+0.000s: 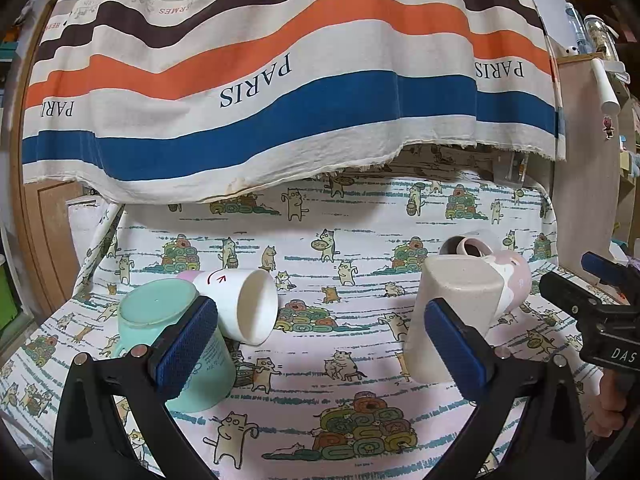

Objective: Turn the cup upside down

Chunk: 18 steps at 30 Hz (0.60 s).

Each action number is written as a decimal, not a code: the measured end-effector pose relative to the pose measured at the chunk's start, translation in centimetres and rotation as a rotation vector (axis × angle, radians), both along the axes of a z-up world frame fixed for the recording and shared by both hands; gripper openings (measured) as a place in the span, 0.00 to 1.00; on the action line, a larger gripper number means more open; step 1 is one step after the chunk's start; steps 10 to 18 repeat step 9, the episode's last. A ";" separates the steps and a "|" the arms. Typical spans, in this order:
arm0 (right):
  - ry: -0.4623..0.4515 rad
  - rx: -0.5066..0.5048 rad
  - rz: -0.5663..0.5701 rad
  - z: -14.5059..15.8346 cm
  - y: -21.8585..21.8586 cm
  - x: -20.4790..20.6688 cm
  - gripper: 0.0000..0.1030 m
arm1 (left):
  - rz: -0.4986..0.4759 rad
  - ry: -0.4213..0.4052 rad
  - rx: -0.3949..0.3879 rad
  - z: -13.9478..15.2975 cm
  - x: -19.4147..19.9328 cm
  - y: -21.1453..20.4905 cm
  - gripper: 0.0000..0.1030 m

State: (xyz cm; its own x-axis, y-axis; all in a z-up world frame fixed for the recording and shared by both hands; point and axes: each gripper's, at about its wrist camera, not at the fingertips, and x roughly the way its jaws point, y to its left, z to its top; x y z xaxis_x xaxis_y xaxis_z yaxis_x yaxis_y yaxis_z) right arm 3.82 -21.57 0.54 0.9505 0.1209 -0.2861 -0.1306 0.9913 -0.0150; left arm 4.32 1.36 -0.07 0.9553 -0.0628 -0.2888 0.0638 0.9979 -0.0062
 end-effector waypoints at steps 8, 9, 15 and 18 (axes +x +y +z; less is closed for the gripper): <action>0.000 0.000 0.000 0.0 -0.1 0.0 0.99 | 0.000 0.000 0.000 0.0 0.0 0.0 1.00; 0.000 0.000 0.000 0.0 -0.1 0.0 0.99 | -0.001 0.000 0.000 0.0 0.0 0.0 1.00; 0.000 0.000 0.000 0.0 -0.1 0.0 0.99 | -0.001 0.000 0.000 0.0 0.0 0.0 1.00; 0.000 0.000 0.000 0.0 -0.1 0.0 0.99 | -0.001 0.000 0.000 0.0 0.0 0.0 1.00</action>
